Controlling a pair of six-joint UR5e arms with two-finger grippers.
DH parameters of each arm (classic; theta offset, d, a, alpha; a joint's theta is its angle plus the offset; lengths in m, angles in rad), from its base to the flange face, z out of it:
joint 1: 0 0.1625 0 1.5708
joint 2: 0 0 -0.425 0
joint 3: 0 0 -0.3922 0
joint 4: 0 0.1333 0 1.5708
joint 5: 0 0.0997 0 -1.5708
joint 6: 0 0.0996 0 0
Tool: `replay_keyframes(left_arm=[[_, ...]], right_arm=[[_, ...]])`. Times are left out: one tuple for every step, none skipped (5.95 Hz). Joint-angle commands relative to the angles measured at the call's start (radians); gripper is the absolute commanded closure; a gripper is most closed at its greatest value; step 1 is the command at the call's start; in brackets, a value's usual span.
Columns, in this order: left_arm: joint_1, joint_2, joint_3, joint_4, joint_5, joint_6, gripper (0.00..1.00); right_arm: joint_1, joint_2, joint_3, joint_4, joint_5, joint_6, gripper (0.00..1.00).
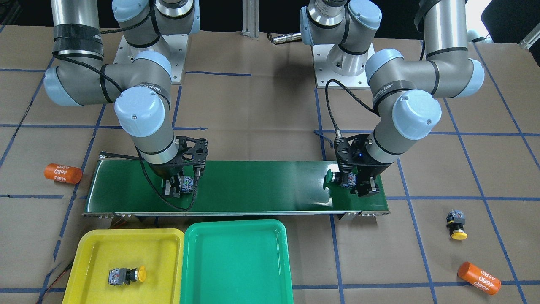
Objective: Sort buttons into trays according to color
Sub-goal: 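Drop green button in green tray with right while left places another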
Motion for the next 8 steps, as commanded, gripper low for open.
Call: replay_keyframes(left_arm=[[0.162,0.019,0.016,-0.001,0.0,-0.004,0.01],[0.246,0.019,0.017,0.001,-0.005,-0.021,0.01],[0.326,0.018,0.035,-0.002,-0.005,-0.038,0.01],[0.408,-0.022,0.045,0.004,-0.014,-0.111,0.01],[0.443,-0.066,0.048,0.095,-0.012,-0.166,0.01],[0.454,-0.132,0.075,0.114,-0.014,-0.239,0.01],[0.459,-0.196,0.13,0.114,-0.017,-0.296,0.01],[0.459,-0.235,0.17,0.126,-0.02,-0.338,0.01]], right_arm=[[-0.026,-0.014,-0.061,-0.008,0.004,-0.035,0.9],[-0.025,0.037,-0.165,-0.001,0.009,-0.036,0.9],[-0.004,0.131,-0.266,-0.005,0.016,-0.038,0.9],[0.036,0.224,-0.344,-0.019,0.094,-0.036,0.9],[0.052,0.304,-0.412,-0.039,0.108,-0.033,0.87],[0.082,0.344,-0.419,-0.087,0.194,-0.024,0.6],[0.086,0.348,-0.42,-0.085,0.208,0.017,0.01],[0.084,0.319,-0.42,-0.065,0.181,0.02,0.0]])
